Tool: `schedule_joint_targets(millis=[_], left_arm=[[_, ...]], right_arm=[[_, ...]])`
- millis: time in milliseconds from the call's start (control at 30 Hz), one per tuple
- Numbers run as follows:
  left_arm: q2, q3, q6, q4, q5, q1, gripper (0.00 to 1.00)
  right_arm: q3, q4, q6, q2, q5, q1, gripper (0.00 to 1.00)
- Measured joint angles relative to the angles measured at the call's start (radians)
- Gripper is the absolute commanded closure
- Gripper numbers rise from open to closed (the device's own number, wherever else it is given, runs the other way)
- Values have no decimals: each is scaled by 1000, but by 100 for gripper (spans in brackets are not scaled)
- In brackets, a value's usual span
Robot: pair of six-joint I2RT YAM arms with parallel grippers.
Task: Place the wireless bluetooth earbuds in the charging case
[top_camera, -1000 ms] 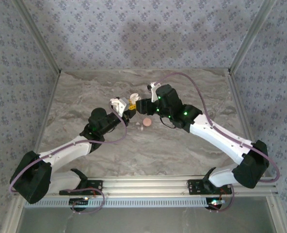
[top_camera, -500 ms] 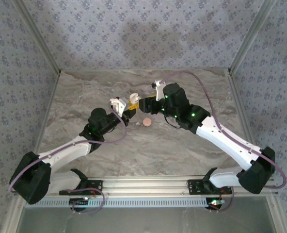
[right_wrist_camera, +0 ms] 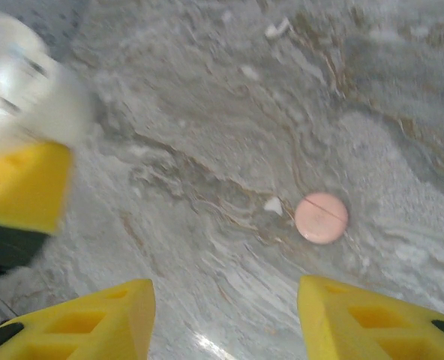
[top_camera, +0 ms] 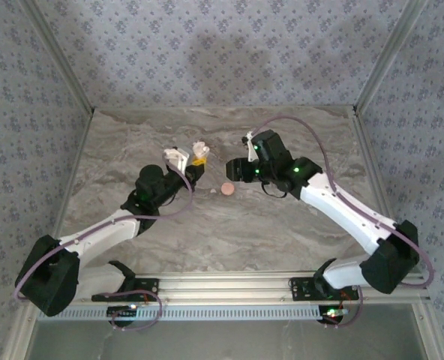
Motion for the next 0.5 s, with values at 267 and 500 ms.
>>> schedule_joint_targets(millis=[267,500], left_arm=[[-61,-25,-125,-94,-39,132,88],[-142,-45,-185,-183,-58,233,88]], right_arm=[[138,-8,-24,241,-42,-38,44],[449,4,-111,557,-88,-58,40]])
